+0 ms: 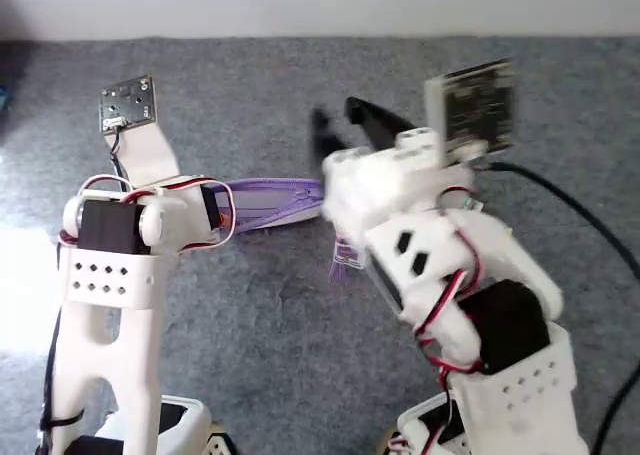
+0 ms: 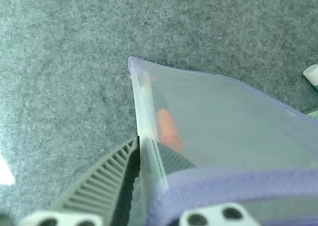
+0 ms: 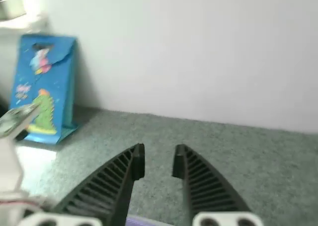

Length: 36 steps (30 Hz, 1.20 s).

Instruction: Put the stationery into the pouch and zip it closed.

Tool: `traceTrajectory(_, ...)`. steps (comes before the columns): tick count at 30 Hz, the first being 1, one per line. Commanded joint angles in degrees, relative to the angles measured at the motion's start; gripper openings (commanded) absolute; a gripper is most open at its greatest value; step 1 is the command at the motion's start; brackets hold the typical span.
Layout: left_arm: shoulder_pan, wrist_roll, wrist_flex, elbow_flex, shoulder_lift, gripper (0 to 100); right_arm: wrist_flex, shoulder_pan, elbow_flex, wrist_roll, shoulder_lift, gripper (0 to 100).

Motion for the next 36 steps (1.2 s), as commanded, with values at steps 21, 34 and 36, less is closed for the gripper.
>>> traceTrajectory(21, 0.18, 0.7, -1.67, -2.33, 0.18, 1, 19.56, 39.08, -5.19, -18.64, 52.18, 26.3)
traceTrajectory(34, 0.09, 0.7, -1.58, -2.42, 0.18, 1, 19.56, 40.31, -24.7, -18.55, 75.38, 26.3)
traceTrajectory(36, 0.09, 0.7, -1.58, -2.42, 0.18, 1, 19.91, 40.31, -26.9, -18.46, 77.93, 26.3)
